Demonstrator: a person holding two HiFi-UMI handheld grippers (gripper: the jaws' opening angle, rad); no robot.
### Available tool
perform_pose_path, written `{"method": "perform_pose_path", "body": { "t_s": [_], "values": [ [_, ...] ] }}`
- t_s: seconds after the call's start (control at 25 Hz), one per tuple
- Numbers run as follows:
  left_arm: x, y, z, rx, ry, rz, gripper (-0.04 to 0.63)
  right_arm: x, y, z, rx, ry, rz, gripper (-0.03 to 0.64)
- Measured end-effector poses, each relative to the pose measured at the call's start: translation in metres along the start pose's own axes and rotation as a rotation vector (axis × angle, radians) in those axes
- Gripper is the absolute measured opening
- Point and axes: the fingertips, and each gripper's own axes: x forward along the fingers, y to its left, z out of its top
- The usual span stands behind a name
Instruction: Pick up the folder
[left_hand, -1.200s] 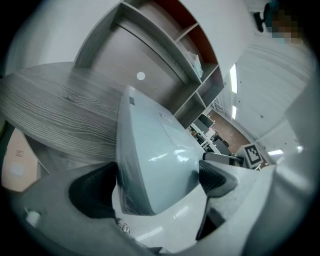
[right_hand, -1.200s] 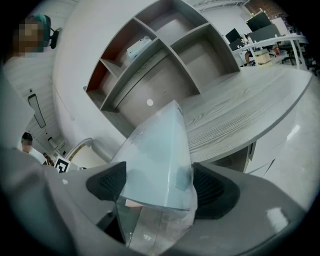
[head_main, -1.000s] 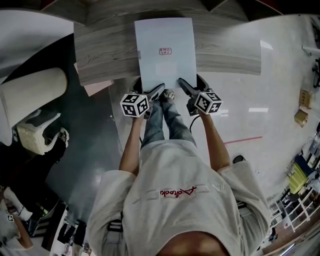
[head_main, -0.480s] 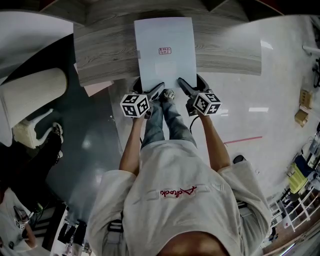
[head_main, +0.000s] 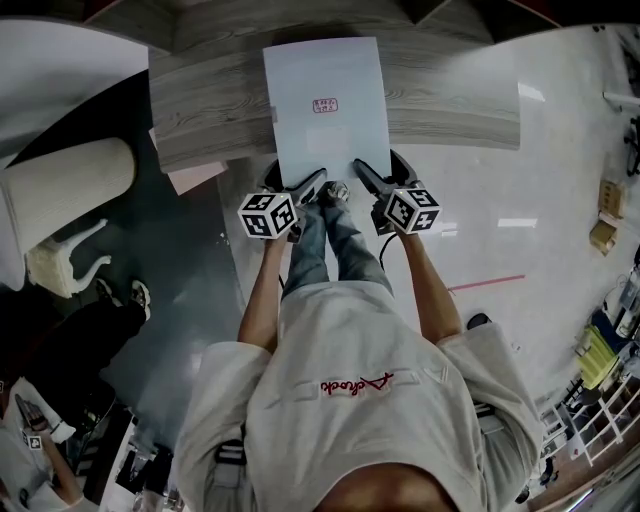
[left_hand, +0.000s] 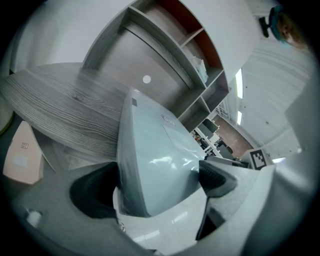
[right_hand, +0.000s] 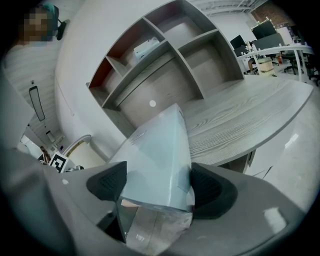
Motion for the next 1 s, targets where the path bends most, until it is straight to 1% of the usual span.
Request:
{"method": "perform_pose_path", "body": {
  "t_s": [0.12,0.2,0.28,0.32,0.4,0.48,0.56,0.64,0.8,1.0],
  "values": [
    [-0.001,-0.001,-0.005,0.005,0.006,0.009,0.525,-0.001,-0.002,-0.005,0.012,0.014,0.006,0.414],
    [-0.001,0.000,-0.007,0.023,0.019,0.009,0.525,-0.001,-0.003,-0.010,0.023,0.015,0.007,0.417],
    [0.000,0.002,-0.006,0.022,0.010,0.000,0.525,-0.001,-0.005,-0.011,0.032,0.003,0.007,0.422],
    [0.000,0.003,-0.003,-0.004,-0.008,-0.008,0.523,0.000,-0.005,-0.010,0.036,-0.005,0.007,0.423],
    [0.003,0.008,0.000,-0.106,-0.037,-0.040,0.523,0.004,-0.005,-0.008,0.057,-0.010,0.015,0.427],
    [0.008,0.010,-0.009,-0.209,-0.021,-0.087,0.524,0.007,-0.006,-0.012,0.110,-0.004,0.034,0.440],
    [0.012,0.008,-0.016,-0.256,-0.014,-0.118,0.523,0.007,-0.007,-0.016,0.147,0.007,0.050,0.446],
    [0.014,0.007,-0.016,-0.261,-0.020,-0.126,0.523,0.009,-0.008,-0.017,0.169,0.017,0.069,0.446],
    [0.015,0.006,-0.016,-0.262,-0.005,-0.147,0.517,0.015,-0.008,-0.024,0.288,0.049,0.150,0.444],
    [0.014,0.009,-0.013,-0.265,-0.009,-0.156,0.500,0.017,-0.007,-0.022,0.295,0.037,0.170,0.430]
  ]
}}
